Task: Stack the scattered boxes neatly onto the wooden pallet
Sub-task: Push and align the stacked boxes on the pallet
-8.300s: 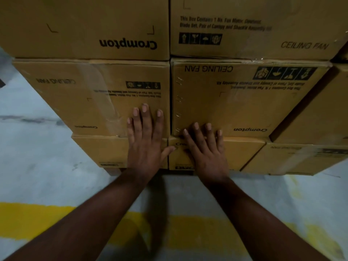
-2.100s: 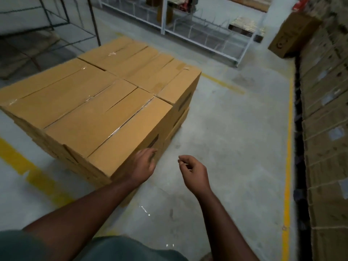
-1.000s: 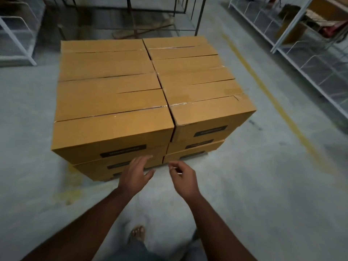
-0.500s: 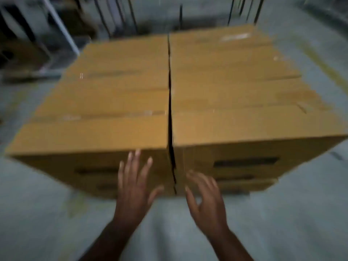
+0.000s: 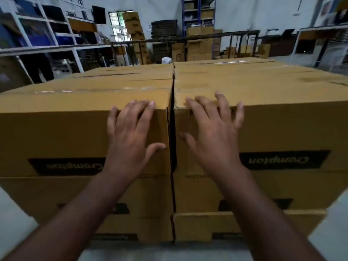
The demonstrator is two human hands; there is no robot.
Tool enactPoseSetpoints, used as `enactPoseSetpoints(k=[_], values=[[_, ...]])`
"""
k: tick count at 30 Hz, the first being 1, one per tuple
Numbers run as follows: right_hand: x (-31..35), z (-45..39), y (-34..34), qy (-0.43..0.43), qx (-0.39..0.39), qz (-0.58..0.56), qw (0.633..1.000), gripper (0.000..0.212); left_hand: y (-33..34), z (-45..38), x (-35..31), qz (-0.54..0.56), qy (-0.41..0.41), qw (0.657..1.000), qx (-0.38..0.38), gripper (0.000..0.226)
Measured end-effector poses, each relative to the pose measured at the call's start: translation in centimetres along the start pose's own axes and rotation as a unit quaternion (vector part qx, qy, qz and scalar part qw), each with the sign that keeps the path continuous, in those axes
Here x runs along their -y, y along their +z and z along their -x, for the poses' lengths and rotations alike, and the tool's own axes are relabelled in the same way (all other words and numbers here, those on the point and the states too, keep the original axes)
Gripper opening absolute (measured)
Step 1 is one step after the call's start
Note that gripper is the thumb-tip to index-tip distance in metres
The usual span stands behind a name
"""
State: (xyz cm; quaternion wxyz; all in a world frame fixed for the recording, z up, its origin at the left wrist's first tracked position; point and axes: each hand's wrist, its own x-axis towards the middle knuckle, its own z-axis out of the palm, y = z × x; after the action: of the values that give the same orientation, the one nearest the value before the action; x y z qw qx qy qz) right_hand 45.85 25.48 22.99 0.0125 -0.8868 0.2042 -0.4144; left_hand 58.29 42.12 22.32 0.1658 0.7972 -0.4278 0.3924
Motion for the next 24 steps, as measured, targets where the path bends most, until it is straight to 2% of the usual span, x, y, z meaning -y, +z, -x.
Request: enactPoseSetpoints(k=[9,14,17,19,22,24], values=[[1.4,-1.3,1.5,-0.005,-0.017,-0.007,1.0,0.074,0.9,-0.8,1.0,0.004,0.014,1.0,-0.01,0.11],[0.5,0.5,4.1,-0.032,-0.098,0.005,0.995,0.085,2.4,0.9,1.4,0.012,0.044,0.998,-0.036,0.113],[0.1,7.3,8.2,-0.008,-0.148,-0.057,0.987,0.085,5.1,6.7,0.8,0.039,0.01,0.999,-0.003,0.125],[-0.3,13.4,11.5,0.015,-0.089,-0.03,0.995,0.096,7.5,12.3,-0.1,0.031,-0.006,0.998,0.059,0.134],[-2.4,19.7,15.7,0.059,0.057,0.056,0.995,0.131,11.2,19.3,-0.5,-0.021,-0.005,0.99,0.141,0.143],[-4.2,21.3,17.0,0.064,0.098,0.102,0.988,0.143,13.1,21.4,-0.4,-0.042,-0.011,0.986,0.163,0.146]])
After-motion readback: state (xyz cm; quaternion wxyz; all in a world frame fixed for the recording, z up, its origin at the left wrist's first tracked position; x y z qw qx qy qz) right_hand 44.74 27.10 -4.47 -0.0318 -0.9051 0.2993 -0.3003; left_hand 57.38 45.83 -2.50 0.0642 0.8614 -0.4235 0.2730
